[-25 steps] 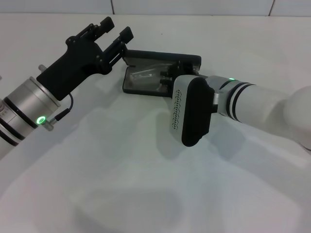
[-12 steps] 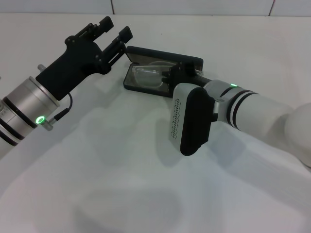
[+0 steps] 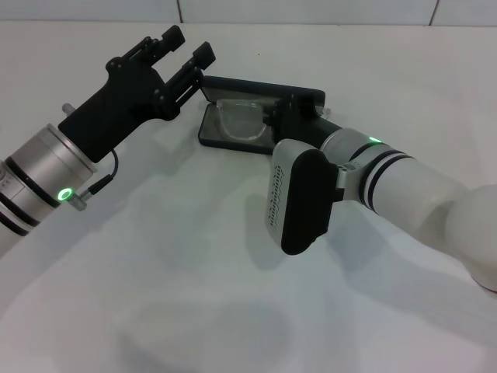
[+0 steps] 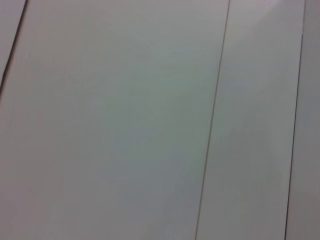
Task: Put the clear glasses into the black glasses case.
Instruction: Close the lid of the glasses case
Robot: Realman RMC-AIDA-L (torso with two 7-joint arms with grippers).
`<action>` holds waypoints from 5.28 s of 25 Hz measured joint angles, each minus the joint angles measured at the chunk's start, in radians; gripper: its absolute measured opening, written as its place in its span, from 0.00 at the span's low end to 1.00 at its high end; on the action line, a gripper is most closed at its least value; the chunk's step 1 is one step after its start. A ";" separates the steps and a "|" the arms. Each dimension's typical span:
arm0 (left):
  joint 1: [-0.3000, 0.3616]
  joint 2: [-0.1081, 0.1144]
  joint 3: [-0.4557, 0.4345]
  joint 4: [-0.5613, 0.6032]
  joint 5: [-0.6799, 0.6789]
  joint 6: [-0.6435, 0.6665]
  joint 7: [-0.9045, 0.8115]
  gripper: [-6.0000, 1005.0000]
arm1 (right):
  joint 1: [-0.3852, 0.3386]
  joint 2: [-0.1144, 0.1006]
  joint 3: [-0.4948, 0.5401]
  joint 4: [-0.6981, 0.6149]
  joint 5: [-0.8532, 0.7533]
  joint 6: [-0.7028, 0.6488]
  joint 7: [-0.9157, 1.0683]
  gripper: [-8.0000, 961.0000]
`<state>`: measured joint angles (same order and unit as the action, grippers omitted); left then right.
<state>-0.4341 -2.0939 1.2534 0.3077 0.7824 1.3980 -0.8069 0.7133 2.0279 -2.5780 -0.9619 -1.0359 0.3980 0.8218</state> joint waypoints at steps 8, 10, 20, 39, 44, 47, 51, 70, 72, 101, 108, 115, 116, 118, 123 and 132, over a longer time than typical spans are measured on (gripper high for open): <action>0.004 -0.001 0.016 -0.004 0.000 0.005 -0.001 0.57 | 0.009 0.000 -0.020 -0.011 0.091 0.058 -0.073 0.08; 0.012 -0.001 0.016 -0.003 -0.002 0.006 0.000 0.57 | 0.008 0.000 -0.025 -0.025 0.093 0.052 -0.078 0.08; 0.021 -0.001 0.015 0.002 -0.002 0.014 0.002 0.57 | -0.014 0.000 -0.029 -0.059 0.082 0.053 -0.105 0.08; 0.029 0.007 0.005 -0.001 -0.006 0.005 0.021 0.57 | -0.385 -0.010 0.408 -0.445 0.418 0.013 -0.679 0.08; 0.016 0.005 0.006 -0.001 -0.003 -0.017 0.029 0.57 | -0.307 -0.006 0.490 -0.380 0.764 0.124 -0.927 0.08; 0.016 0.006 0.006 -0.001 -0.004 -0.018 0.029 0.57 | -0.266 -0.005 0.511 -0.346 0.876 0.159 -1.006 0.08; 0.016 0.006 0.006 0.004 -0.002 -0.018 0.030 0.57 | -0.239 -0.002 0.521 -0.314 0.907 0.179 -1.026 0.08; 0.004 0.005 0.007 0.007 0.000 -0.017 0.031 0.57 | -0.096 0.000 0.512 -0.148 1.233 0.166 -1.265 0.08; 0.003 0.005 0.007 0.007 0.000 -0.017 0.031 0.57 | -0.092 0.000 0.511 -0.139 1.235 0.146 -1.265 0.08; -0.037 0.005 0.004 0.001 -0.007 -0.054 0.031 0.57 | -0.091 0.000 0.541 -0.137 1.205 0.189 -1.304 0.08; -0.040 0.003 0.004 0.001 -0.005 -0.054 0.031 0.57 | -0.052 0.000 0.516 -0.088 1.305 0.156 -1.369 0.08; -0.040 0.003 0.004 0.000 -0.010 -0.056 0.031 0.57 | -0.056 0.000 0.521 -0.096 1.382 0.108 -1.453 0.08; -0.040 0.003 0.004 0.000 -0.010 -0.057 0.031 0.57 | -0.057 0.000 0.521 -0.098 1.384 0.100 -1.456 0.08; -0.040 0.003 0.004 0.002 -0.010 -0.063 0.031 0.57 | -0.059 0.000 0.519 -0.100 1.385 0.083 -1.458 0.08; -0.049 0.003 0.004 -0.001 -0.010 -0.069 0.031 0.57 | -0.060 0.000 0.517 -0.101 1.395 0.063 -1.463 0.08; -0.048 0.004 0.004 -0.001 -0.011 -0.070 0.031 0.57 | -0.072 -0.002 0.533 -0.114 1.390 0.101 -1.484 0.08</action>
<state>-0.4824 -2.0902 1.2579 0.3068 0.7714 1.3283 -0.7761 0.6411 2.0257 -2.0446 -1.0756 0.3545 0.4990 -0.6619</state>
